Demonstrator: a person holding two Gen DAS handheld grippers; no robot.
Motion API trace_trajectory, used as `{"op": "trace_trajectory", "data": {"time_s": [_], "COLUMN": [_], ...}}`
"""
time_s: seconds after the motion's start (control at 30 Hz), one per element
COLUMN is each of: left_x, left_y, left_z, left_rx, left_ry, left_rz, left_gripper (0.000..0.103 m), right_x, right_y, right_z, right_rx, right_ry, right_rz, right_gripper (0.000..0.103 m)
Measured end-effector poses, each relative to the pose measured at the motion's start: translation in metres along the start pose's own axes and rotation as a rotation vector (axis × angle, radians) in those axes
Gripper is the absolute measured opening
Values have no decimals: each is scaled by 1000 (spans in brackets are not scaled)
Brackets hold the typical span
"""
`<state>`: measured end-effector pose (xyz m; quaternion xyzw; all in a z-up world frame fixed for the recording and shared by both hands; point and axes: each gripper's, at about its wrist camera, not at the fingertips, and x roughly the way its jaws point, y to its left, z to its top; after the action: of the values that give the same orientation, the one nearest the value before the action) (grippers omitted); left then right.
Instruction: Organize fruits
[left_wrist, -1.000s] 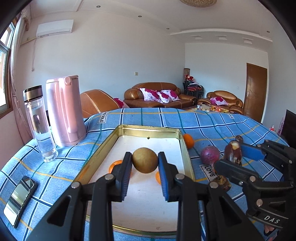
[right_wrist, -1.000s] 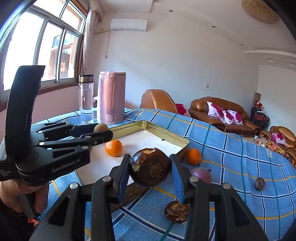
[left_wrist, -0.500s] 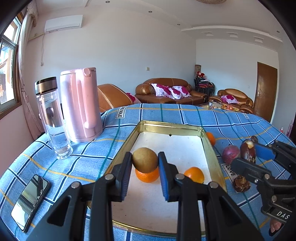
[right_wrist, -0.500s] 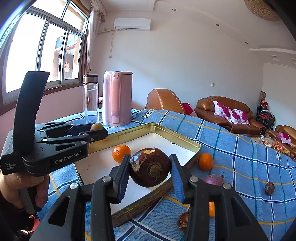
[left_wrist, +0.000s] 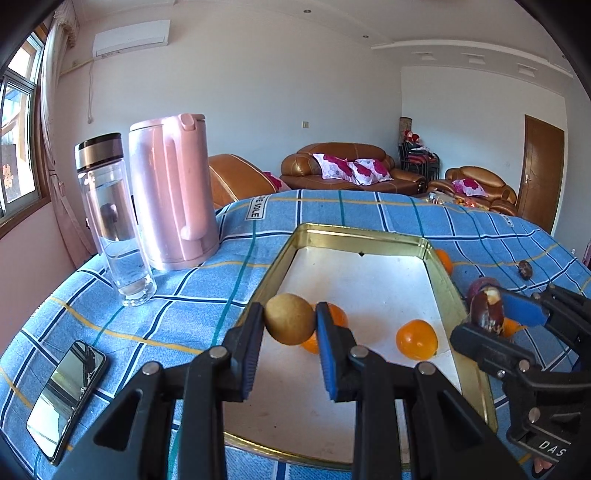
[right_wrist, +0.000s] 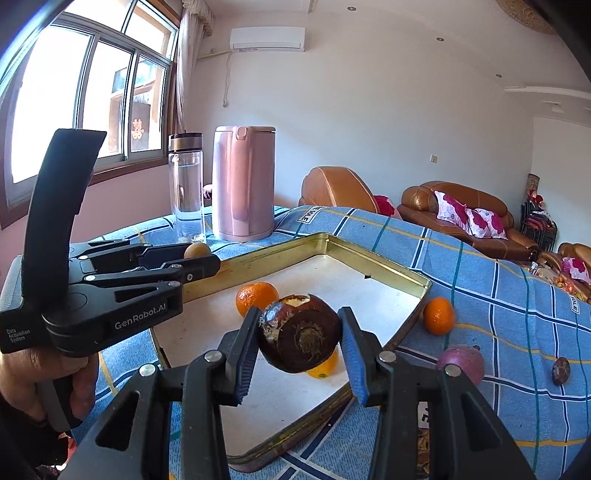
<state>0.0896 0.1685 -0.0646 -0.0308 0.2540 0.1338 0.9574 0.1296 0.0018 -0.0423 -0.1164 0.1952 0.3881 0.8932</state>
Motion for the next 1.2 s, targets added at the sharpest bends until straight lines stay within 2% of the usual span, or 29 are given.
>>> {"op": "trace_trajectory", "data": {"time_s": [0.4, 0.7, 1.0, 1.1, 1.2], "left_x": [15, 24, 27, 26, 24], "left_y": [-1, 1, 2, 3, 4], "left_z": [-7, -8, -9, -10, -10], "left_rx": [22, 12, 8, 7, 2], "left_ry": [60, 102, 110, 108, 102], "left_rz": [5, -2, 6, 15, 21], "left_gripper": [30, 30, 30, 30, 37], "right_x": [16, 31, 41, 42, 43], "right_y": [3, 4, 9, 10, 11], "right_z": [-3, -4, -5, -5, -5], "right_rx": [13, 14, -12, -17, -24], "right_ry": [37, 112, 159, 167, 172], "right_rz": [2, 8, 14, 19, 18], "right_gripper": [44, 44, 44, 44, 45]}}
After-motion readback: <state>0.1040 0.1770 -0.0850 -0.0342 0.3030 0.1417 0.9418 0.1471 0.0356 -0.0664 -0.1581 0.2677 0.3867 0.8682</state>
